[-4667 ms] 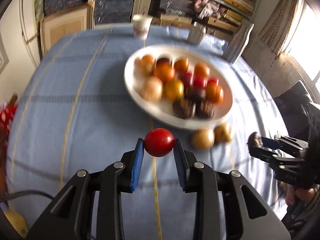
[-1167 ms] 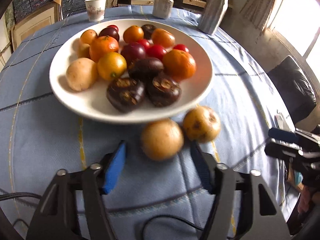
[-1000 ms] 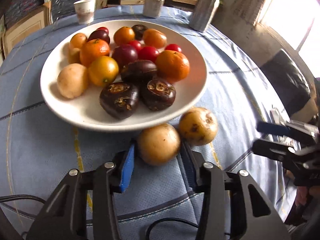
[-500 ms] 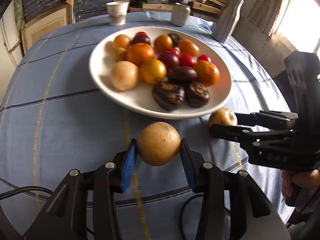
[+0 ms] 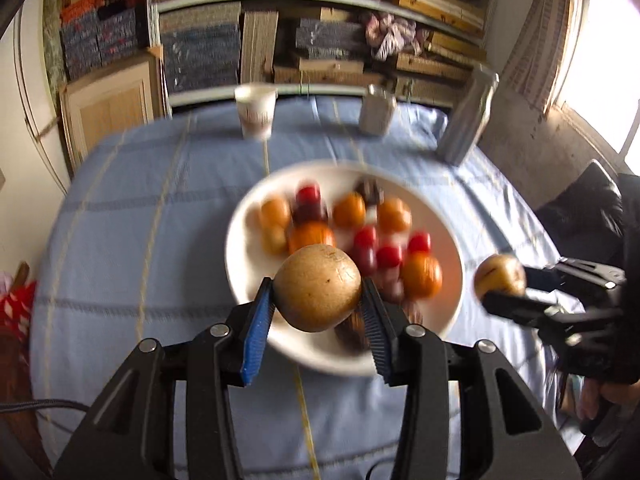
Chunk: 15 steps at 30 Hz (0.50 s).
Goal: Organize fruits
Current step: 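Carry both tan fruits onto the white plate and open both grippers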
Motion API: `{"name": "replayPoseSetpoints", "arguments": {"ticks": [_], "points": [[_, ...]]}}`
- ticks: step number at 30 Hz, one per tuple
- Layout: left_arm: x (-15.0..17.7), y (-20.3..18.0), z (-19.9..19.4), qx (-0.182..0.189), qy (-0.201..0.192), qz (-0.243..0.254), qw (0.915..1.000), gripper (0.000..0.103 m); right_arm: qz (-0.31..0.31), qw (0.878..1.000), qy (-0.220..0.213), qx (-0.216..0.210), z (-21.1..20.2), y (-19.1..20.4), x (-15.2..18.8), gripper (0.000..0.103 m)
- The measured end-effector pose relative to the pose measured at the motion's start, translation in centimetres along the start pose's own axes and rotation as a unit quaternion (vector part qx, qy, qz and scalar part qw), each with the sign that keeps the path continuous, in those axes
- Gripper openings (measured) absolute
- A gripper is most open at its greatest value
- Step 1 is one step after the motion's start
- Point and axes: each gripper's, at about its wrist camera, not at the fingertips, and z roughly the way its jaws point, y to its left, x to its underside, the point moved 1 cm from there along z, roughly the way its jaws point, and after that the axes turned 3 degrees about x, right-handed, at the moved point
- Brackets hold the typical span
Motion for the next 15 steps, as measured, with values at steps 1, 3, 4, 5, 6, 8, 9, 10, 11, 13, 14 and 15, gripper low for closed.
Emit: {"name": "replayPoseSetpoints", "arguments": {"ticks": [1,3,4,5,6,8,9,10,11,13,14,15], "points": [[-1.2,0.0,-0.2,-0.003,-0.008,0.002,1.0000,0.043,-0.002,1.000,-0.014,0.003,-0.6,-0.1,-1.4,0.046],[-3.1,0.0,-0.1,-0.008,-0.018,0.008,0.9998,0.043,-0.005,0.999,-0.032,0.007,-0.9,-0.3,-3.6,0.046],[-3.6,0.0,0.2,-0.009,-0.020,0.010,0.9997,0.043,-0.006,0.999,-0.038,0.009,-0.8,-0.5,-4.5,0.046],[-4.0,0.0,0.6,-0.011,-0.019,0.011,0.9997,0.043,-0.008,0.999,-0.039,0.013,-0.4,-0.7,-5.1,0.046],[-4.3,0.1,1.1,-0.013,-0.016,0.010,0.9997,0.043,-0.007,0.999,-0.037,0.015,0.3,-0.9,-5.6,0.046],[-4.4,0.3,2.6,-0.015,-0.005,0.005,0.9999,0.043,0.000,1.000,-0.025,0.015,2.4,-1.4,-5.9,0.046],[-4.3,0.4,3.4,-0.016,0.001,0.003,0.9999,0.043,0.002,1.000,-0.018,0.017,3.4,-1.5,-5.7,0.046],[-4.0,0.6,4.4,-0.018,0.009,0.000,0.9998,0.043,0.003,1.000,-0.011,0.018,4.4,-1.6,-5.6,0.046],[-3.7,0.7,5.3,-0.018,0.016,-0.002,0.9997,0.043,0.005,1.000,-0.003,0.020,5.4,-1.5,-5.3,0.046],[-3.0,1.0,7.3,-0.022,0.034,-0.005,0.9992,0.043,0.011,1.000,0.014,0.020,7.5,-1.7,-4.7,0.046],[-2.6,1.2,8.0,-0.024,0.040,-0.006,0.9989,0.043,0.012,0.999,0.024,0.021,8.4,-1.6,-4.4,0.046],[-2.3,1.4,8.9,-0.027,0.049,-0.009,0.9984,0.043,0.011,0.999,0.031,0.023,9.1,-1.6,-4.1,0.046]]}}
